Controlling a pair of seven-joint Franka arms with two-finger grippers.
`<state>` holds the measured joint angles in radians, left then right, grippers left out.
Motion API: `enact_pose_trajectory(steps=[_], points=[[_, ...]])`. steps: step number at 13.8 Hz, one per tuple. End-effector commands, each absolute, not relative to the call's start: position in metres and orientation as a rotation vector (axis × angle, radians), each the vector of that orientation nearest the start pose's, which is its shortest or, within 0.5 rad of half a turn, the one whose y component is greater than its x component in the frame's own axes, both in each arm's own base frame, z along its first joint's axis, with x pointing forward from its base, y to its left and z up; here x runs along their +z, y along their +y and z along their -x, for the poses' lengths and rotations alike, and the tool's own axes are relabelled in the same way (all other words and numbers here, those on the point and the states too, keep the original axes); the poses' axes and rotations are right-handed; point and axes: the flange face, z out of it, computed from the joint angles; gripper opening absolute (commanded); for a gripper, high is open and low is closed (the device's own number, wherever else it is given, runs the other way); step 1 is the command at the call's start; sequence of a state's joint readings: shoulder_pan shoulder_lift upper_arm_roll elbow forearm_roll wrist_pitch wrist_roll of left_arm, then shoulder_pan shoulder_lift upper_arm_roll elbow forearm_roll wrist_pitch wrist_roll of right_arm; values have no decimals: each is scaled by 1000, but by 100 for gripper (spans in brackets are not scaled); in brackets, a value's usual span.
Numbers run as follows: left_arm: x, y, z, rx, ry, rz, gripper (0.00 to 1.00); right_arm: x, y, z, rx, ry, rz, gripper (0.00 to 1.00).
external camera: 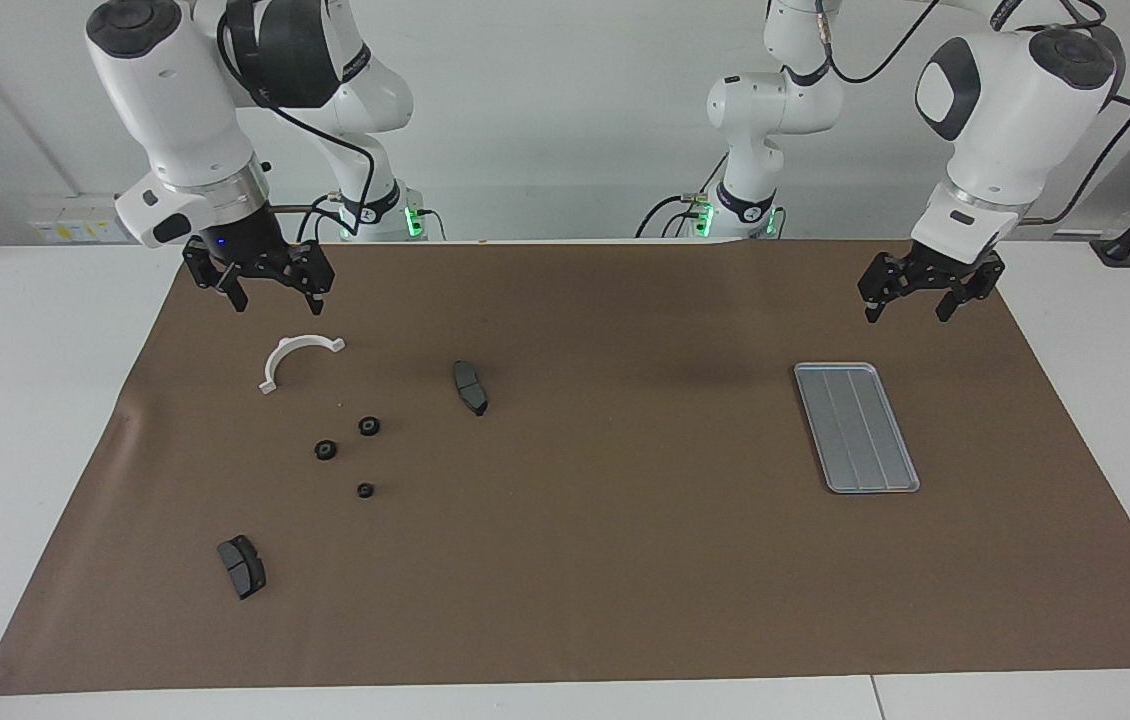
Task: Pick bearing gear from pile to tray
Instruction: 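Reach the right gripper to the pile of black bearing gears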
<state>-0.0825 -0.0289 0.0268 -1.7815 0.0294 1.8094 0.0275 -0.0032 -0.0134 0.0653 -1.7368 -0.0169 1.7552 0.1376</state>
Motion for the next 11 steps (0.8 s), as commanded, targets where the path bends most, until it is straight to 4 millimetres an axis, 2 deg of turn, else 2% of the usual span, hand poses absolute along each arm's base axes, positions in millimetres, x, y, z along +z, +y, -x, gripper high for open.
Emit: enact_pose_trajectory(steps=[1, 2, 7, 11], points=[[562, -23, -550, -107, 152, 3091, 100, 545, 23, -568, -81, 64, 3128, 100], [562, -23, -551, -110, 154, 3091, 100, 535, 22, -572, -95, 64, 3127, 100], [562, -22, -551, -109, 152, 3091, 100, 452, 33, -612, -135, 34, 3115, 100], [562, -22, -550, -105, 152, 3091, 100, 406, 37, -630, -145, -22, 3112, 100]])
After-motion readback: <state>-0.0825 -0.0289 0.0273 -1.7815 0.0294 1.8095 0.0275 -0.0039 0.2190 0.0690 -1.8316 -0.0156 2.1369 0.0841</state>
